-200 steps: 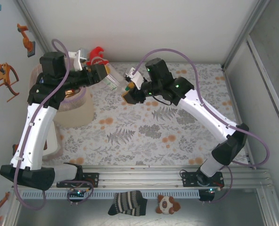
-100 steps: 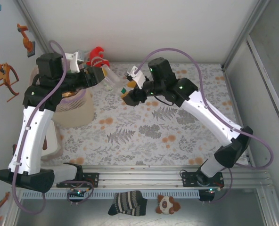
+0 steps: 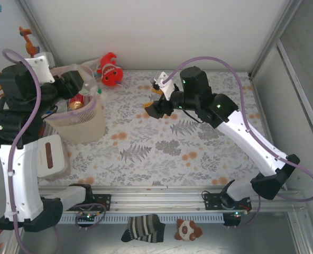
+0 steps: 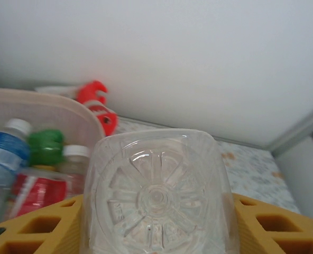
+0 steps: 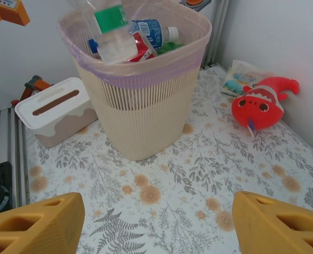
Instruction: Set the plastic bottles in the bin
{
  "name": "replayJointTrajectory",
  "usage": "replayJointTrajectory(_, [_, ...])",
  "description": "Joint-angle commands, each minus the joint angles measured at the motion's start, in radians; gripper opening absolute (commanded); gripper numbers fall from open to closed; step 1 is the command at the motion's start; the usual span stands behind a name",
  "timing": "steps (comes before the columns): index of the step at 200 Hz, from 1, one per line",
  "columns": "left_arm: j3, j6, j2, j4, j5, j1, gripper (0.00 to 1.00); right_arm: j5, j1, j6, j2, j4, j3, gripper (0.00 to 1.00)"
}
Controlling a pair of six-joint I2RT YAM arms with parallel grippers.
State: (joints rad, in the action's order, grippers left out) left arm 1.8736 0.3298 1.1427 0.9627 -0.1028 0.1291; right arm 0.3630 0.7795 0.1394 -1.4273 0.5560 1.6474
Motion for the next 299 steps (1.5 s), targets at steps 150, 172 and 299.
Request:
replayJointTrajectory(150, [0.272,-0.224,0.297,0.306,0.375,-0.110,0.40,-0.038,0.001,0.031,0.018,0.036,0.001,0.73])
replayJointTrajectory(172, [0.252,-0.218,0.315,0.341,0.345,-0.121,0.40,-0.038,0.000,0.031,0.018,0.037,-0.001,0.73])
replayJointTrajectory(299, [-0.266,-0.195,0.229,0.158,0.211,-0.184,0.40,-0.039,0.001,0.029,0.019,0.034,-0.013,0.73])
